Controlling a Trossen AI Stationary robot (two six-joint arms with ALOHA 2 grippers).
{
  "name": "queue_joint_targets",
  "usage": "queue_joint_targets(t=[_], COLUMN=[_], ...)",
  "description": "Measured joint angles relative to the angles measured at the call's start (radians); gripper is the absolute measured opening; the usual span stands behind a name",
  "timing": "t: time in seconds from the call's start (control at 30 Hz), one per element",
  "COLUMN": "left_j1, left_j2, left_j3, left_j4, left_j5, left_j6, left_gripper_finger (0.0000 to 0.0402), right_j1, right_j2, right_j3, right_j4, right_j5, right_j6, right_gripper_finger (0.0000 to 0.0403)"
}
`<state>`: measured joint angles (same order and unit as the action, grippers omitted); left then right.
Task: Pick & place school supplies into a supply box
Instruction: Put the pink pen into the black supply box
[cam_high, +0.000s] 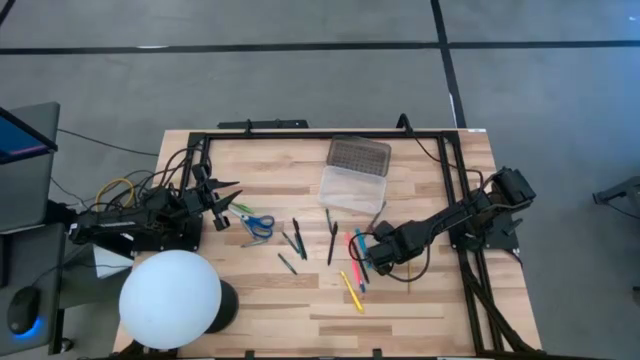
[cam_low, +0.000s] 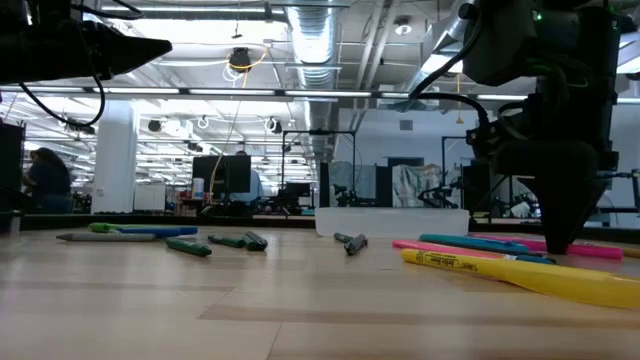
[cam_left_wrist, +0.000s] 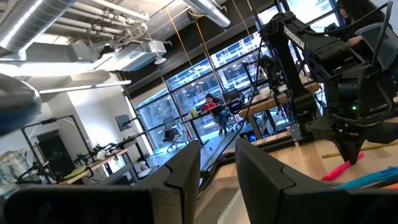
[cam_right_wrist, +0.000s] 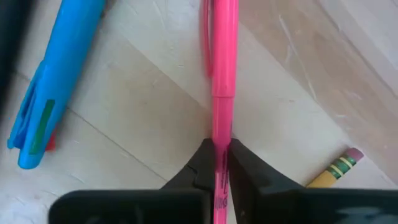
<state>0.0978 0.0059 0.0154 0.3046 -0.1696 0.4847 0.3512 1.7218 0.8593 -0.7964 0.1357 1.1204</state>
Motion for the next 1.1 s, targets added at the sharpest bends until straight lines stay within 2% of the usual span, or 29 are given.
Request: queue_joint_targets(t=[0.23, 0.47, 0.73, 1.1], left_j1=[0.000, 0.000, 0.000, 0.000], left_j2=[0.000, 0.000, 0.000, 0.000], left_j3=[0.000, 0.000, 0.000, 0.000], left_j4=[0.000, 0.000, 0.000, 0.000], left_j5=[0.000, 0.000, 0.000, 0.000], left_j6=[0.000, 0.000, 0.000, 0.000], left_gripper_finger=[0.0096, 0.0096, 0.0096, 0.0096], right_j1=[0.041, 0.080, 0.100, 0.175], right_j2=[0.003, 0.005, 0.005, 0.016], right_j3=[0.007, 0.010, 0.013, 0.165], right_j4=[0.027, 0.025, 0.029, -0.059], right_j5=[-0.016, -0.001, 0.011, 0.081], right_j6=[-0.198, -0.332, -0.395, -0.530], right_gripper_finger=[0.0019, 0.0006, 0.0005, 0.0001])
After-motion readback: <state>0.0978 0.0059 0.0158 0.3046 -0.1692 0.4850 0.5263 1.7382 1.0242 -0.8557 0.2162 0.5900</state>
